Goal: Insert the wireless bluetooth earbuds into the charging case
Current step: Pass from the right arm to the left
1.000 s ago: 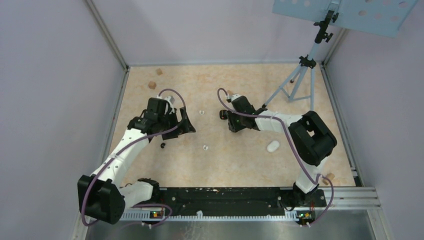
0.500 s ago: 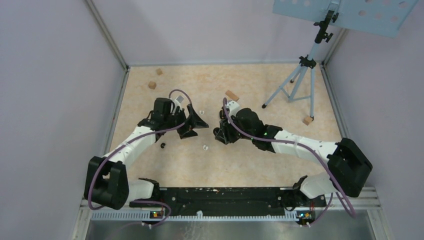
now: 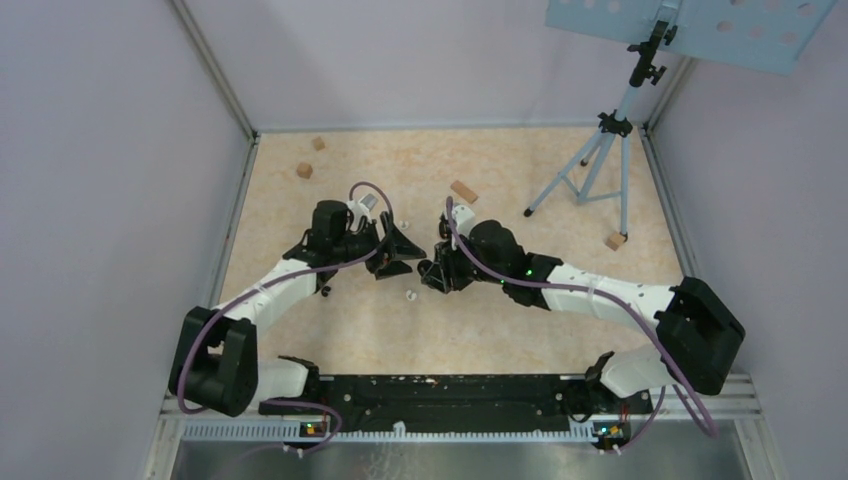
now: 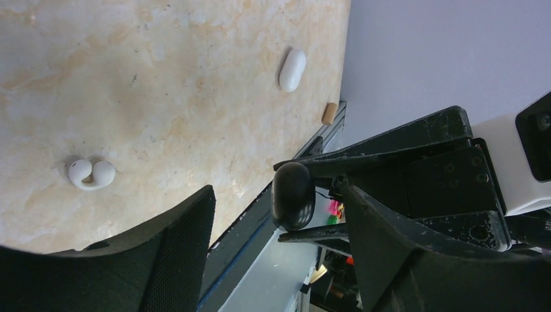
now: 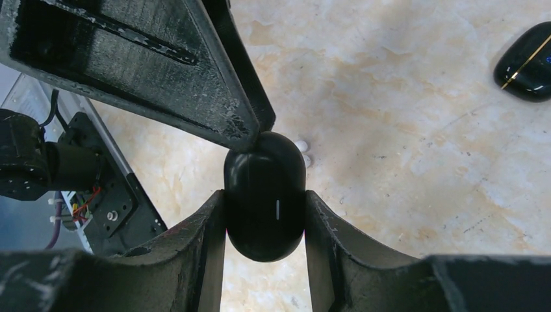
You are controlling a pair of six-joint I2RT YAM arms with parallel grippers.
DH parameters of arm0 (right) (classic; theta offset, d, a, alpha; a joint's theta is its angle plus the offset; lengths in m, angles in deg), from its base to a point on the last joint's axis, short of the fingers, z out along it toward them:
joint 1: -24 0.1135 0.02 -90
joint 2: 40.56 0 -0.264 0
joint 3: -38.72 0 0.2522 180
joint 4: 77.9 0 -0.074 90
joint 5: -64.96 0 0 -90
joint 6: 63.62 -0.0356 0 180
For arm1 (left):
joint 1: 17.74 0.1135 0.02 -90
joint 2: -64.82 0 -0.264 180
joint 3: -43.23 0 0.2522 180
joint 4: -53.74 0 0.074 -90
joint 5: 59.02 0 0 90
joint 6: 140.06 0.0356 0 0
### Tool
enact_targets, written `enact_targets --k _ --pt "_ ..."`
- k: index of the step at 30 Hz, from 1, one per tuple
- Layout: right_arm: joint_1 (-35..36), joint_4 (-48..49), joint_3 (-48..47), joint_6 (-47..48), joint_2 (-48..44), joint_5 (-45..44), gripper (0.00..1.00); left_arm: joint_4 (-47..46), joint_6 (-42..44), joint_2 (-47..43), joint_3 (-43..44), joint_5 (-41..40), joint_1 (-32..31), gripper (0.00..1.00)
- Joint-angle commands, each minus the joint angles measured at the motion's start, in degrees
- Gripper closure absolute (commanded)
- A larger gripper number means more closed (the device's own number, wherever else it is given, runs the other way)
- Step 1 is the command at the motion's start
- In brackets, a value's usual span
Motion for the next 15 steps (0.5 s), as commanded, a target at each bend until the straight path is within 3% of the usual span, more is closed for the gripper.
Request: enact_targets --k 1,11,15 --pt "1.03 3.43 -1.11 -0.95 -0.83 1.15 0.73 -5.43 -1.02 0.75 0.22 2.04 -0.98 0.26" --pt "1.23 3.83 -0.95 -2.29 -0.24 0.48 0.70 -5.34 -0.34 1.50 -0.78 3.63 -1.66 0.48" --pt "1.17 4.44 -1.02 -3.13 0.42 0.49 0.70 -5.71 -0.25 1.78 -0.64 4.43 -1.66 0.69"
